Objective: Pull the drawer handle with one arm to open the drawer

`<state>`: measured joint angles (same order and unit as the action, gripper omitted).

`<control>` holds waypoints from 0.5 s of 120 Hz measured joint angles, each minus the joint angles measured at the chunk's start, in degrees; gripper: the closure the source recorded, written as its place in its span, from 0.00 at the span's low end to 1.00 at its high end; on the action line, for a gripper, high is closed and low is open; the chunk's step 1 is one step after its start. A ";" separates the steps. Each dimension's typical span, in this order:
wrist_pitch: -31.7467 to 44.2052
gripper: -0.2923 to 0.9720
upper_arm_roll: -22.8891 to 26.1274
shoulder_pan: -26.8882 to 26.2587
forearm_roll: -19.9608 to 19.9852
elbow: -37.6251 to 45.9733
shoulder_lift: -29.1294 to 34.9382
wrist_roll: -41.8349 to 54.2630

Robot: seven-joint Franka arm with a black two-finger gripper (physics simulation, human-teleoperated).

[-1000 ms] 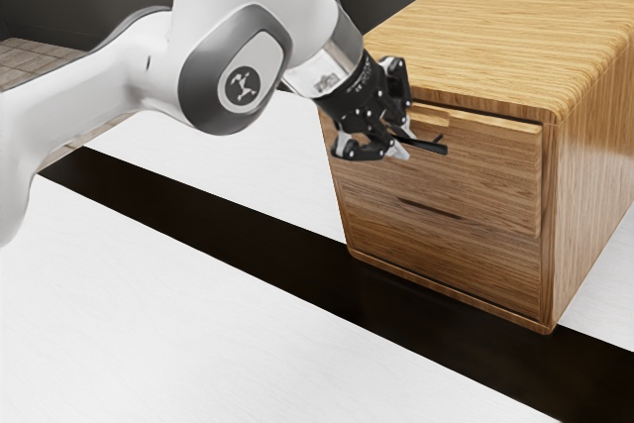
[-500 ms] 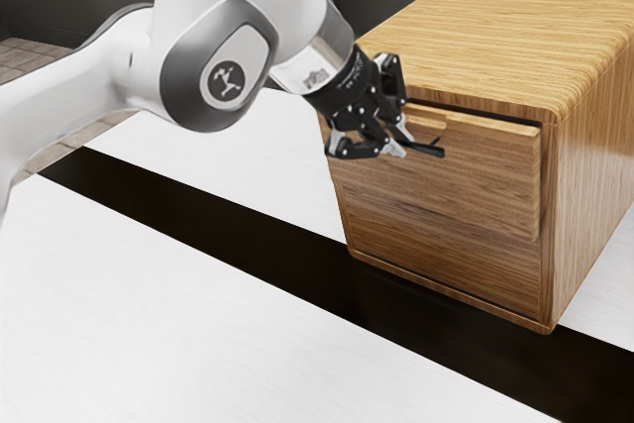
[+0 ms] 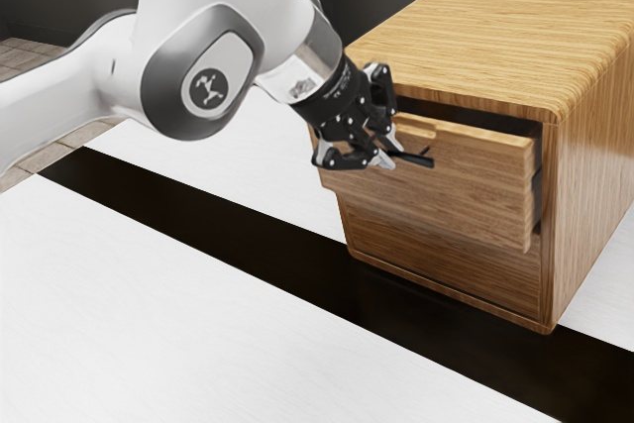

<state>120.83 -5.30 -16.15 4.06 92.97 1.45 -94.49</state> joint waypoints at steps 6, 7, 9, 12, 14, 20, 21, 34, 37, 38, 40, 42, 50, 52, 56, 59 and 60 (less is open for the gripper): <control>-0.02 0.76 -0.36 -0.42 0.00 0.87 0.75 0.00; -0.02 0.76 -0.42 -0.49 0.00 1.03 0.88 0.00; -0.03 0.76 -0.48 -0.57 0.00 1.30 1.13 0.01; -0.03 0.76 -0.57 -0.68 0.00 1.65 1.49 0.01; -0.03 0.76 -0.61 -0.68 0.00 1.82 1.67 0.01; -0.03 0.76 -0.65 -0.23 -0.01 2.31 2.18 0.01; -0.02 0.76 -0.66 -0.11 -0.01 2.40 2.27 0.01; -0.01 0.77 -1.14 0.54 -0.01 3.61 3.45 0.02; 0.00 0.77 -1.20 0.77 -0.02 3.78 3.60 0.02; 0.00 0.77 -1.21 0.85 -0.02 3.83 3.63 0.02; 0.03 0.77 -1.22 0.99 -0.02 3.90 3.67 0.02; 0.05 0.77 -1.22 0.99 -0.01 3.94 3.67 0.03; 0.17 0.78 -1.20 0.87 -0.02 4.05 3.63 0.03; 0.21 0.79 -1.20 0.81 -0.02 4.06 3.61 0.03; 0.26 0.79 -1.19 0.67 -0.02 4.07 3.57 0.03; 0.31 0.79 -1.18 0.54 0.00 4.08 3.54 0.03; 0.33 0.79 -1.17 0.51 0.01 4.08 3.53 0.03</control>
<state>121.16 -6.47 -15.64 4.07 97.05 4.98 -94.47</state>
